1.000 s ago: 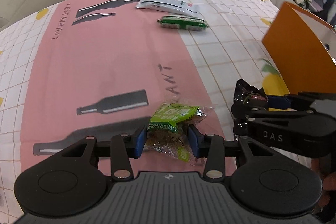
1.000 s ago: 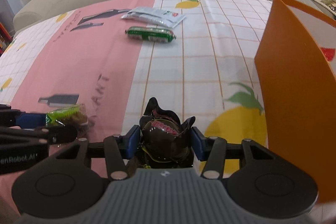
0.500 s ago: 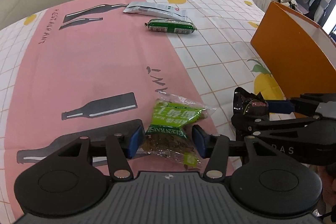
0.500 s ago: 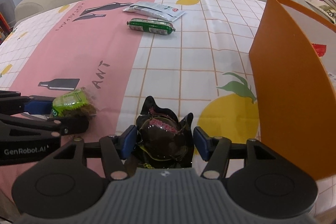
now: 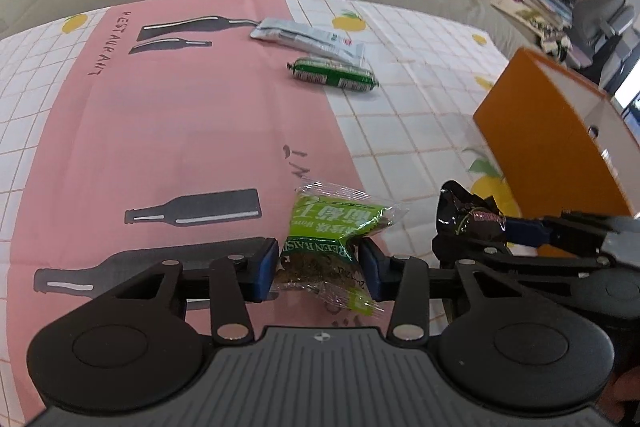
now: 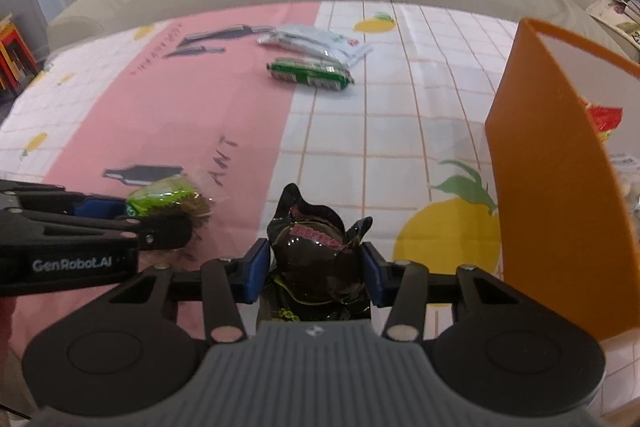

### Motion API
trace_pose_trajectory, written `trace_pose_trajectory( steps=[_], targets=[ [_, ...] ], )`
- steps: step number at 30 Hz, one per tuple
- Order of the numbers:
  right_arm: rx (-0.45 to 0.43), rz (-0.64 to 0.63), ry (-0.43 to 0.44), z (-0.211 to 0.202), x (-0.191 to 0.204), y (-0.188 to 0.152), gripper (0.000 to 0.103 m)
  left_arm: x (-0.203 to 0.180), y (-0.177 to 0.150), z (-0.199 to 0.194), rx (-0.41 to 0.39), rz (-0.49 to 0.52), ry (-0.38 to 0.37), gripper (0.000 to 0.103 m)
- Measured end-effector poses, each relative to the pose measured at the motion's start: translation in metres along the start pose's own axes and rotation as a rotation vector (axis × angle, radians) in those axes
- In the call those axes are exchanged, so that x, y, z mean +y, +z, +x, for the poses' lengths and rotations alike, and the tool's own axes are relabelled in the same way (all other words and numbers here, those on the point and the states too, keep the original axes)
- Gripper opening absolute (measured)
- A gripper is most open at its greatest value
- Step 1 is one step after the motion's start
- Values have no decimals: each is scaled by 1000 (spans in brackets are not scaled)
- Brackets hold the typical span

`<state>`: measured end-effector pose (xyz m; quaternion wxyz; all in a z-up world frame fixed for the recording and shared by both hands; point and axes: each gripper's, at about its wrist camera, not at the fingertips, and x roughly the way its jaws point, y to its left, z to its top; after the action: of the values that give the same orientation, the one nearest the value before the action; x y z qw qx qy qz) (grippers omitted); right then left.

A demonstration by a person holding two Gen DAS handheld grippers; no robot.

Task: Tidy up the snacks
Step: 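Lift the green snack and dark candy bag and carry both into the orange box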

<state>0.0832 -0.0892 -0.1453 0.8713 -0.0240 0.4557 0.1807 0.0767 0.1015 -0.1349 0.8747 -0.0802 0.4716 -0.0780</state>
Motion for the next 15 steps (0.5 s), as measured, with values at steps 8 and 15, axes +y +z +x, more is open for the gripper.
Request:
trace_pose_trajectory(
  steps=[8,15],
  targets=[
    [-83,44,27,-48,-15,7,47,-12,14,-28,-17,-68,-35,48],
    [-161,95,47,-95,-45,15,47,-41,30,-57,-51,-69,-107,48]
  ],
)
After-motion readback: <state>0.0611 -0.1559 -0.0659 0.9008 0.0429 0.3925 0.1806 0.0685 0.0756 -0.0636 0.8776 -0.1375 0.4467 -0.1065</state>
